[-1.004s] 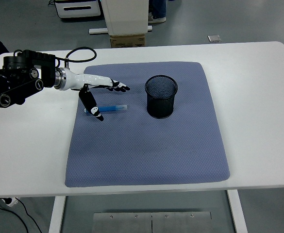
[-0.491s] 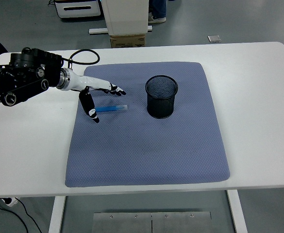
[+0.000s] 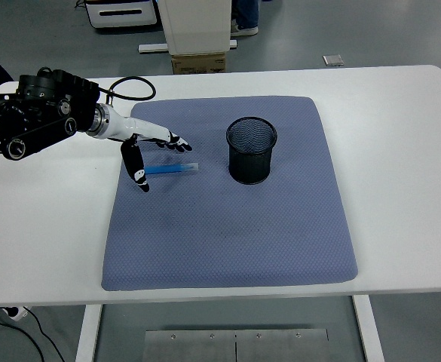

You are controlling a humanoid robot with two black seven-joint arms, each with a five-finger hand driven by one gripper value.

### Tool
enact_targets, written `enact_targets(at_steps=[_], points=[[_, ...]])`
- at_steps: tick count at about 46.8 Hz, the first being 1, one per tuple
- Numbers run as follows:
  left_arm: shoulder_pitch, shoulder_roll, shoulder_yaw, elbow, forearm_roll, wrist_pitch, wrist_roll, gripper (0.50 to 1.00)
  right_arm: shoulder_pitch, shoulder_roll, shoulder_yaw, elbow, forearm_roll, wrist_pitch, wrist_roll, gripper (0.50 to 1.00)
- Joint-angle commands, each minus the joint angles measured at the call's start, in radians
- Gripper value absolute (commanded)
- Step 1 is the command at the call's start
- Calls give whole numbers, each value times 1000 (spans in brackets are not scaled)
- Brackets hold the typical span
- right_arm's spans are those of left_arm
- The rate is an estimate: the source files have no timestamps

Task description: Left hand places marker in pen holder

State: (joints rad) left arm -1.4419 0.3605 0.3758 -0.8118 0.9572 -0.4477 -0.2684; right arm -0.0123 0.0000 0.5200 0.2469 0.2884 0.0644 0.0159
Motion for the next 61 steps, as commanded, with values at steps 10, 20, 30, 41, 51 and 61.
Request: enact_targets(at_steps=[10, 20, 30, 41, 51, 61], points=[[6, -5, 18, 0, 0, 0, 0, 1000, 0, 0, 0, 0, 0, 0, -1, 1000], [9, -6, 34, 0, 0, 0, 0, 915, 0, 0, 0, 0, 0, 0, 1, 1000], [9, -8, 34, 0, 0, 0, 0, 848, 0, 0, 0, 0, 0, 0, 1, 1000], [9, -21, 35, 3, 18, 1, 0, 827, 0, 0, 0, 0, -1, 0, -1, 1000], [9, -34, 34, 3, 81, 3, 0, 730, 0, 0, 0, 0, 0, 0, -1, 1000], [11, -34, 34, 3, 81, 7, 0, 719, 2, 0, 0, 0, 0, 0, -1, 1000]])
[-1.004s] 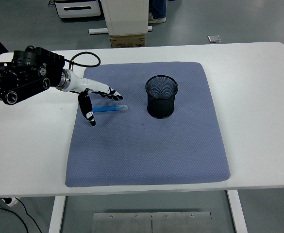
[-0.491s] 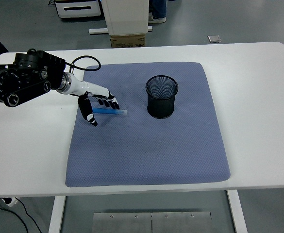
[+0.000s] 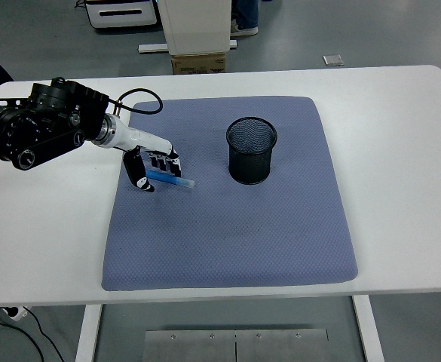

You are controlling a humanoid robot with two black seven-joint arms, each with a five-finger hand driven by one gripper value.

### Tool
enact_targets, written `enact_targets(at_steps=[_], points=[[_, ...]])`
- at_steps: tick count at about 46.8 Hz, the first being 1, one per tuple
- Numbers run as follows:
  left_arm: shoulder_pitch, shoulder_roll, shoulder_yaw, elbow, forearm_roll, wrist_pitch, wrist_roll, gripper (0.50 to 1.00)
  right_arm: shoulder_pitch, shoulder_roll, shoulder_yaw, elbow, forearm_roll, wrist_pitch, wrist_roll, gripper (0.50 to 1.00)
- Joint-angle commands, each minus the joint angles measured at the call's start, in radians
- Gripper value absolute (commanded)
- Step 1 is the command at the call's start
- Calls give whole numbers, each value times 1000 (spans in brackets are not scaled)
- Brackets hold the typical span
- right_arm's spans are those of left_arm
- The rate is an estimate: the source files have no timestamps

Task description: Left hand places marker in pen holder

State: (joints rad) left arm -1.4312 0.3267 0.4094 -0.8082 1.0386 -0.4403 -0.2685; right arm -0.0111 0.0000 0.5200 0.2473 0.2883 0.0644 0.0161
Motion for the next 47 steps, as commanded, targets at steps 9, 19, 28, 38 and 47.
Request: enact_targets(at_steps=[9, 19, 28, 38, 47], points=[[8, -11, 0, 0, 31, 20, 0, 692, -1, 0, 0, 0, 0, 0, 1, 1000], [18, -12, 0, 0, 55, 55, -2, 678, -1, 0, 0, 0, 0, 0, 1, 1000], [18, -14, 0, 0, 55, 61, -2, 660, -1, 0, 0, 0, 0, 0, 1, 1000], [18, -15, 0, 0, 61, 66, -2, 610, -1, 0, 0, 0, 0, 0, -1, 1000], [20, -15, 0, 0, 69, 71, -2, 587, -1, 0, 0, 0, 0, 0, 1, 1000]])
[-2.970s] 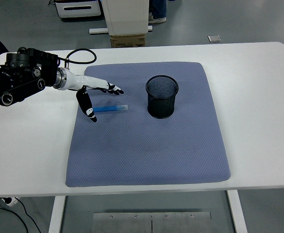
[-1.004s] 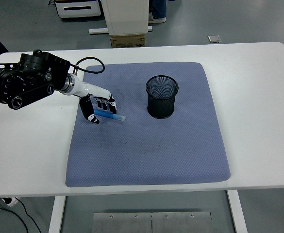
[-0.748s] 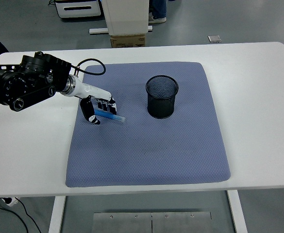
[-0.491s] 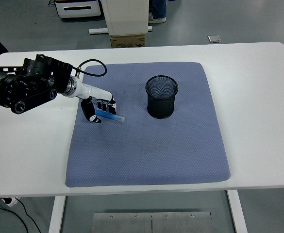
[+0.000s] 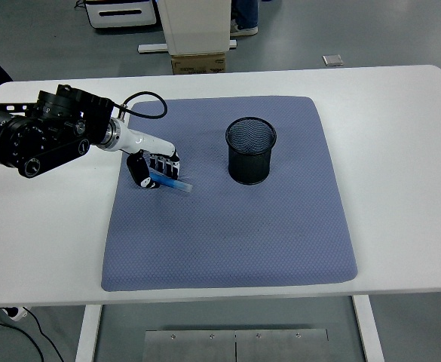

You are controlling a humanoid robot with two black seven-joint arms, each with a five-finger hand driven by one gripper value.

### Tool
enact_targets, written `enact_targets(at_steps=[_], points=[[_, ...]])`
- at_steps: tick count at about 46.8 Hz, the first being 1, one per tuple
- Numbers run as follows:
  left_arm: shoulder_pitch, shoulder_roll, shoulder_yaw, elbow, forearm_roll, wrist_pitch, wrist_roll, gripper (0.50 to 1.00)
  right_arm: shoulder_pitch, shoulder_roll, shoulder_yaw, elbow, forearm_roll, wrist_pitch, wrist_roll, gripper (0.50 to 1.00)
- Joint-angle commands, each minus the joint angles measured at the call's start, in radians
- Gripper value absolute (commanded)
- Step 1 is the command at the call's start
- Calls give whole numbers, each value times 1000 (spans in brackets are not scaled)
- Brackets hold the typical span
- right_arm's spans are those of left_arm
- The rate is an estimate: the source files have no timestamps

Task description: Left hand places marker in pen holder

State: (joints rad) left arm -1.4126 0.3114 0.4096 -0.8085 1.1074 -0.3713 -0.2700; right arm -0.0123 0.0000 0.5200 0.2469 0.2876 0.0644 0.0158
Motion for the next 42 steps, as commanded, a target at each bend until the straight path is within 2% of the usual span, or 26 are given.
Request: enact_targets(at_steps=[1, 17, 23, 42], points=[[1, 0, 0, 0, 0, 2, 0, 587, 0, 0, 0, 0, 1, 0, 0, 1000], [0, 2, -2, 0, 2, 3, 0, 581, 0, 0, 0, 0, 1, 0, 0, 1000], [0, 0, -2, 0, 2, 38, 0, 581, 0, 0, 0, 0, 1, 0, 0, 1000], [1, 0, -2, 0, 12, 83, -2, 581, 0, 0, 0, 0, 1, 0, 1, 1000]])
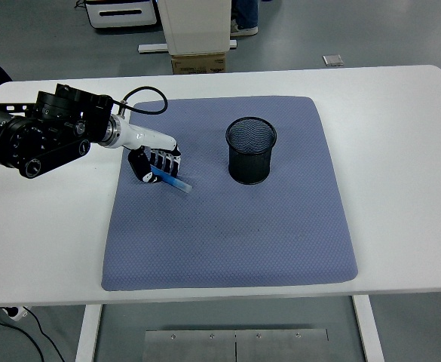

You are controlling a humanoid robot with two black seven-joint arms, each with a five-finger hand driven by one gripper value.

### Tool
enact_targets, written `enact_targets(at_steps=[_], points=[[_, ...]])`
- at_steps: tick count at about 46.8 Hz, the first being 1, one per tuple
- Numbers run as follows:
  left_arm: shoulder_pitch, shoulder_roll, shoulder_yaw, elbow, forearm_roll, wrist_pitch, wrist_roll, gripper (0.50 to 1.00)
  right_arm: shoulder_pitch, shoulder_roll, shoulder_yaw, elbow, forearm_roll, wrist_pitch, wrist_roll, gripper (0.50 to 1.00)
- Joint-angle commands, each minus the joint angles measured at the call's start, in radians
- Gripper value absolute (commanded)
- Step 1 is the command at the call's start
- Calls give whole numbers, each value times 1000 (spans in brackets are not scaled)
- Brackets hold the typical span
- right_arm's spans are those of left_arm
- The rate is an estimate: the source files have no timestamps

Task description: Left hand places marker in pen holder

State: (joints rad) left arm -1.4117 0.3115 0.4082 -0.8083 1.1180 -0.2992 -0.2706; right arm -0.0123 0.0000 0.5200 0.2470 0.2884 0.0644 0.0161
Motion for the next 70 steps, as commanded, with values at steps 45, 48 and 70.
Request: enact_targets(at_steps=[45, 48, 70], points=[[-1, 0, -42, 11, 13, 45, -4, 500, 0, 0, 0, 0, 0, 0, -1, 1000], [0, 0, -45, 12, 14, 51, -5, 500, 0, 0, 0, 0, 0, 0, -1, 1000], [0, 0, -46, 14, -34, 57, -12, 500, 0, 0, 0, 0, 0, 0, -1, 1000]])
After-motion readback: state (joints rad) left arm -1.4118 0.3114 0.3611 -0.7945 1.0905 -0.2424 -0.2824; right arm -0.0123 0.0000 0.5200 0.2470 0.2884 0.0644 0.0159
